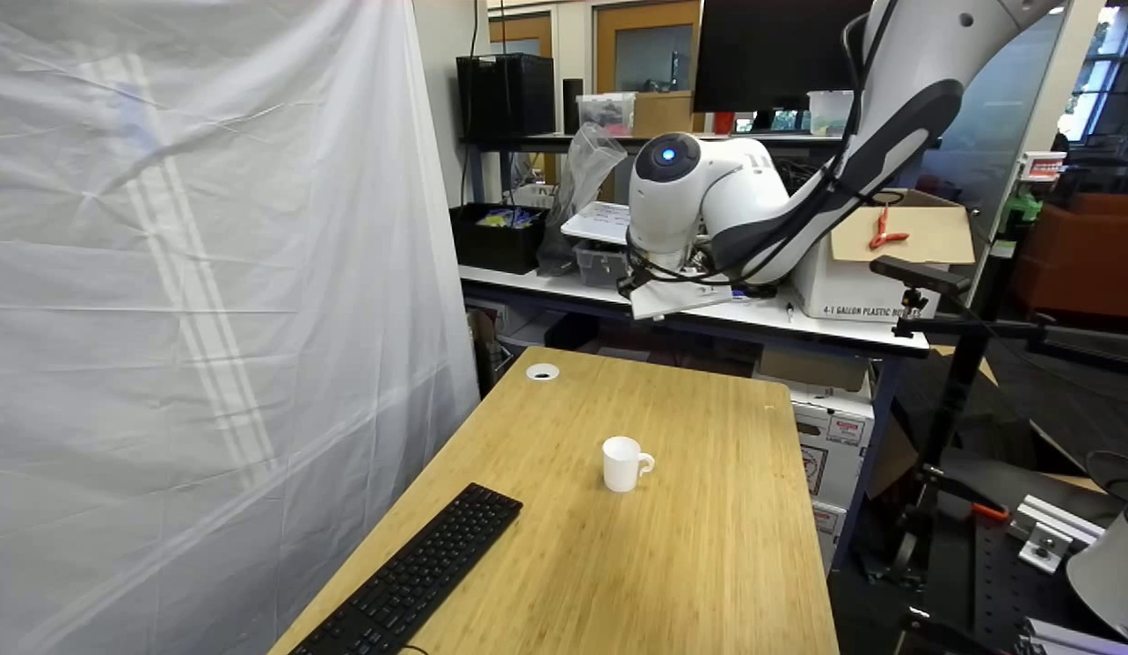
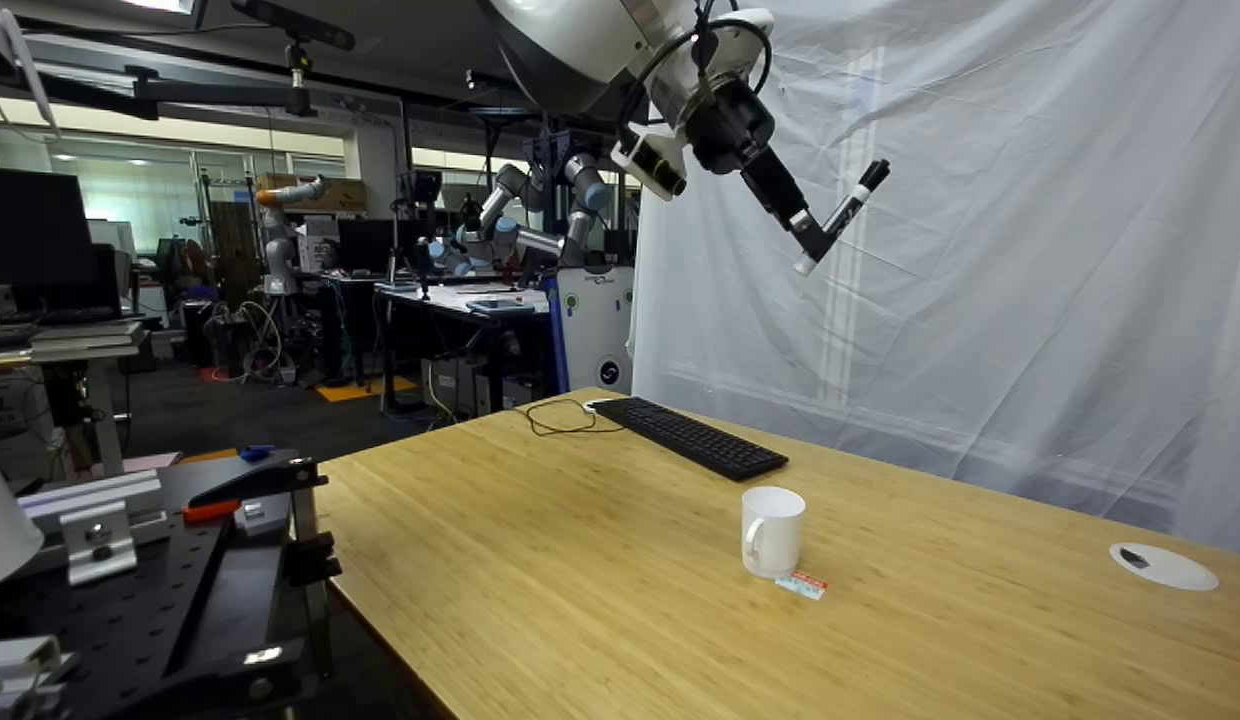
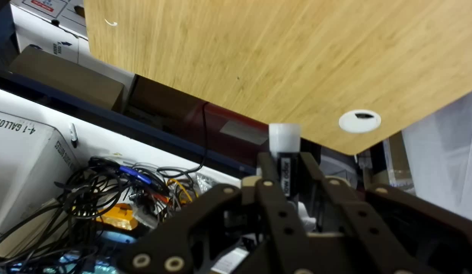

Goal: Place the black marker inside the white mug

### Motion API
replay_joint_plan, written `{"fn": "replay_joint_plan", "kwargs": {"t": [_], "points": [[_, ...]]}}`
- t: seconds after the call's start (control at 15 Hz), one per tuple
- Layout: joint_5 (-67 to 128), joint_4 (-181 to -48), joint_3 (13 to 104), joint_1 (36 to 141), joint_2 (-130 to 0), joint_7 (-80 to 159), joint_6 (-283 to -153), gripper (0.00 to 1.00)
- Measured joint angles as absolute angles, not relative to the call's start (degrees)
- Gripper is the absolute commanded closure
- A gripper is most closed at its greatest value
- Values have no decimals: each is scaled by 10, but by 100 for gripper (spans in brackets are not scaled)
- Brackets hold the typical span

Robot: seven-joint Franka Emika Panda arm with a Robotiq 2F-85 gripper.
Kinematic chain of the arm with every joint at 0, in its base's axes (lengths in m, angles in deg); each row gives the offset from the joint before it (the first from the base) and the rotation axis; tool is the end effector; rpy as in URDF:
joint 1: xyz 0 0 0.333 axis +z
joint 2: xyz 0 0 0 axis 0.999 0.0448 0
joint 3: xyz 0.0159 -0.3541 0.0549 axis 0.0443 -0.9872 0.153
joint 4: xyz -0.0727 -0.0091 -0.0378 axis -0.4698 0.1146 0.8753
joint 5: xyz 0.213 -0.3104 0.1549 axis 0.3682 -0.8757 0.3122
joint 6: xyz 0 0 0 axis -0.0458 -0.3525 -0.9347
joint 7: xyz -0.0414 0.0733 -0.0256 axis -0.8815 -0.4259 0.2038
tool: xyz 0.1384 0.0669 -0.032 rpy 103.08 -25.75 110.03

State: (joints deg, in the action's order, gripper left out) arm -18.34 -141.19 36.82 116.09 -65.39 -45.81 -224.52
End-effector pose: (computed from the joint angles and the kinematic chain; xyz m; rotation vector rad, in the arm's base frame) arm 0.6290 0.0171 0.3107 2.4052 -1.0019 0.7738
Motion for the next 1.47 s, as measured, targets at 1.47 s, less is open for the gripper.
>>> {"fn": "replay_joint_plan", "kwargs": {"t": [1.47], "points": [[-67,-1185,553,1000,-390,-566,-2195,95]]}}
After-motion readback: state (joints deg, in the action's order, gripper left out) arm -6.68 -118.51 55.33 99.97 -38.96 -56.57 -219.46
